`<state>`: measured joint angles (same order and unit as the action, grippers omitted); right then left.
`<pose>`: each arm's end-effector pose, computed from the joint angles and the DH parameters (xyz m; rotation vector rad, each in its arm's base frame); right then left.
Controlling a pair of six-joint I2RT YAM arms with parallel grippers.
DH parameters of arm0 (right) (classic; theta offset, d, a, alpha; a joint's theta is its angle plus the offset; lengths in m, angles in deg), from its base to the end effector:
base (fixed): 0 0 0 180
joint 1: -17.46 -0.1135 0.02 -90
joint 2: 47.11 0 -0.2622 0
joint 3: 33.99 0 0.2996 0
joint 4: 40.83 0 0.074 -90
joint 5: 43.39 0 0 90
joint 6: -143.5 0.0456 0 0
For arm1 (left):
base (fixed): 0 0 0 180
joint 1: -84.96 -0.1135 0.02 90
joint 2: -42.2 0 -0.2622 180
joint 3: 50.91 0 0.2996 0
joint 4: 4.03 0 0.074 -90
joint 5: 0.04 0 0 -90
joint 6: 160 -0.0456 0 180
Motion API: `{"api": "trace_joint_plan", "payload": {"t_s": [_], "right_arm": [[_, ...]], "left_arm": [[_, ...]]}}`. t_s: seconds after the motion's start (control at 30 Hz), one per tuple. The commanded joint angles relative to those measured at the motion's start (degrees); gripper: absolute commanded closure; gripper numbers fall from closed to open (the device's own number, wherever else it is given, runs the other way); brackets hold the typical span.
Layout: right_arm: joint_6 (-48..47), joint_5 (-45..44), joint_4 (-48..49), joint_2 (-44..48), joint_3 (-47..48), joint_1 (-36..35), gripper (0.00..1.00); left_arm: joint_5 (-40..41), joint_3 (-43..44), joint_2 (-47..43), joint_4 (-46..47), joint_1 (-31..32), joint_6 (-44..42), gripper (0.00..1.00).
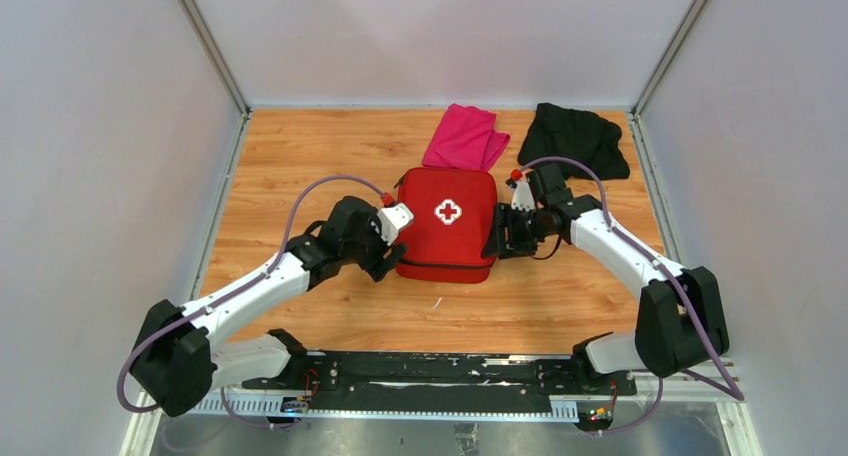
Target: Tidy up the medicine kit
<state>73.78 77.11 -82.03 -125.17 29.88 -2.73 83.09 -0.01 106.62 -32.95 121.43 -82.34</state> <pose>0.2929 0.1324 0.2033 -0.2188 2.5996 0.9451 0.2268 -0.1744 0.1995 1.0189 2.0965 -0.3514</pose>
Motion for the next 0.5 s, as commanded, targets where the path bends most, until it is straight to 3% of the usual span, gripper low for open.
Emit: {"api": "trace_joint_plan", "payload": {"t_s": [0.0, 0.33, 0.47], "right_arm": [[-1.01, 1.04, -1.83, -0.62, 1.73, 0.75, 0.43], [-1.13, 1.31, -1.9, -0.36, 1.56, 0.75, 0.44], [-1.18, 1.23, -1.9, -0.24, 1.47, 0.71, 0.44]], "left_arm": [[-0.79, -1.59, 1.59, -0.19, 0.2, -1.34, 0.29], [0.84, -4.8, 2.63, 12.14, 0.18, -4.09, 0.44], [0.96, -4.71, 3.86, 12.9, 0.2, -4.44, 0.54]]}}
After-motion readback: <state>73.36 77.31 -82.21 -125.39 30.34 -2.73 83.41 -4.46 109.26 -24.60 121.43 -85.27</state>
